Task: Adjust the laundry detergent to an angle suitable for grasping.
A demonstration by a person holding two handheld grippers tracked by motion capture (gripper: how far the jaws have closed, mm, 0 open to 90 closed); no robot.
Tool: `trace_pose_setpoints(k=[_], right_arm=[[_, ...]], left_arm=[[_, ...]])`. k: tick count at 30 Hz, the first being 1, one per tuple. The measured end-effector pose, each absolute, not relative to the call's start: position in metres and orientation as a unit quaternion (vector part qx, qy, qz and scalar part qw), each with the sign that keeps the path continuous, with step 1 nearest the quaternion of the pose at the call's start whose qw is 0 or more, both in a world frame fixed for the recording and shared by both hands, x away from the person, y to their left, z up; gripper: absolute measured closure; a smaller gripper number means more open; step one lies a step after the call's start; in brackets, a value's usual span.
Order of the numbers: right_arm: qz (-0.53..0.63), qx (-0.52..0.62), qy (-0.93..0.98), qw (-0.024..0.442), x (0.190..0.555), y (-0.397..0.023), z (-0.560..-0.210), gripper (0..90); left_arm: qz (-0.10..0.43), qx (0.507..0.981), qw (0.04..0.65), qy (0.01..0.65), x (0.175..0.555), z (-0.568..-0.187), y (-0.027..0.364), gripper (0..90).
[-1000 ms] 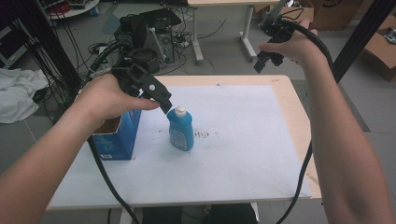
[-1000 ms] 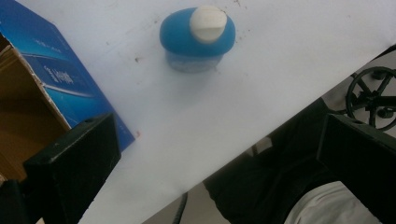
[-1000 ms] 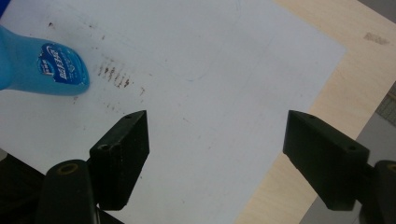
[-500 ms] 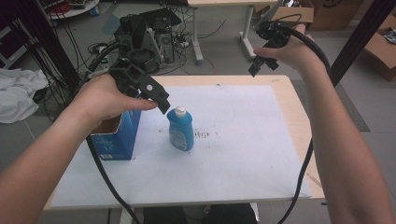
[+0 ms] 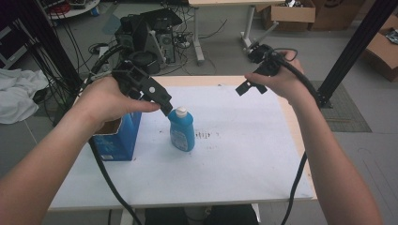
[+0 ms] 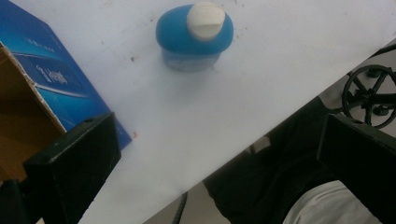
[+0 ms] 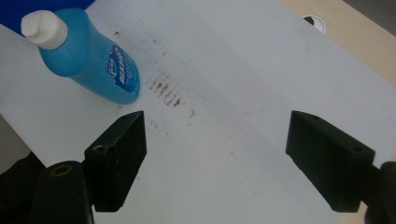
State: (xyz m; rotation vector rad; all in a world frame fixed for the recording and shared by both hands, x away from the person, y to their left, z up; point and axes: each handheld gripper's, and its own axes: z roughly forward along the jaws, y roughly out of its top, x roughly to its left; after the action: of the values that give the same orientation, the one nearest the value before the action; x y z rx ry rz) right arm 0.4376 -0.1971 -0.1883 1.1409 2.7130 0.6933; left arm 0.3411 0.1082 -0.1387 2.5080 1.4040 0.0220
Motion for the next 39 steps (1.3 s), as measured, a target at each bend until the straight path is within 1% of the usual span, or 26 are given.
trace_pose_setpoints(k=[4, 6, 12, 16, 25, 32, 39], right_arm=[[0.268, 0.361, 0.891, 0.063, 0.423, -0.191, -0.210, 19.6], [0.284, 0.354, 0.888, 0.072, 0.417, -0.188, -0.222, 18.9], [0.339, 0.342, 0.874, 0.069, 0.399, -0.176, -0.261, 18.3], [0.368, 0.328, 0.866, 0.083, 0.388, -0.169, -0.280, 17.9], [0.413, 0.304, 0.854, 0.089, 0.371, -0.154, -0.308, 15.9], [0.433, 0.292, 0.849, 0.080, 0.365, -0.139, -0.328, 15.4], [0.465, 0.284, 0.833, 0.092, 0.358, -0.121, -0.343, 15.4]], left_arm=[[0.009, 0.866, 0.131, 0.483, 0.341, -0.141, 0.108, 0.1], [0.008, 0.866, 0.131, 0.483, 0.341, -0.141, 0.108, 0.1], [0.007, 0.867, 0.133, 0.480, 0.340, -0.142, 0.109, 0.1], [0.006, 0.866, 0.134, 0.481, 0.339, -0.142, 0.110, 0.1], [0.005, 0.867, 0.134, 0.480, 0.340, -0.143, 0.112, 0.1], [0.005, 0.868, 0.134, 0.478, 0.339, -0.142, 0.110, 0.1], [0.005, 0.868, 0.134, 0.477, 0.339, -0.141, 0.110, 0.1]])
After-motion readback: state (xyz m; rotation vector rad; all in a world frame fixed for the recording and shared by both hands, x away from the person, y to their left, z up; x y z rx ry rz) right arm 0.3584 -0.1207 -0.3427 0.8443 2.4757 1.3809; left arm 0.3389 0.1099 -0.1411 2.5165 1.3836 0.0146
